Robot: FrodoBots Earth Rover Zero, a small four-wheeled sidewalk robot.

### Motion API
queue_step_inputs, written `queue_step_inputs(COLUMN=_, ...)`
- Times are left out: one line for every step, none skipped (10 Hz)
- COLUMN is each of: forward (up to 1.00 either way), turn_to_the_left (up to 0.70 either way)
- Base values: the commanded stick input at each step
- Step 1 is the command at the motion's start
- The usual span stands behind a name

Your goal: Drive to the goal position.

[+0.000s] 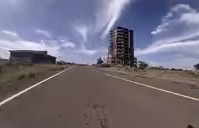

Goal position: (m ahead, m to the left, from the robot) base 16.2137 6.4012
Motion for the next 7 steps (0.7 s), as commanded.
queue_step_inputs(forward=-1.0, turn_to_the_left=0.0)
queue_step_inputs(forward=-1.0, turn_to_the_left=0.0)
queue_step_inputs(forward=-1.0, turn_to_the_left=0.0)
queue_step_inputs(forward=-1.0, turn_to_the_left=0.0)
queue_step_inputs(forward=-1.0, turn_to_the_left=0.0)
queue_step_inputs(forward=-1.0, turn_to_the_left=-0.2)
queue_step_inputs(forward=-1.0, turn_to_the_left=-0.4)
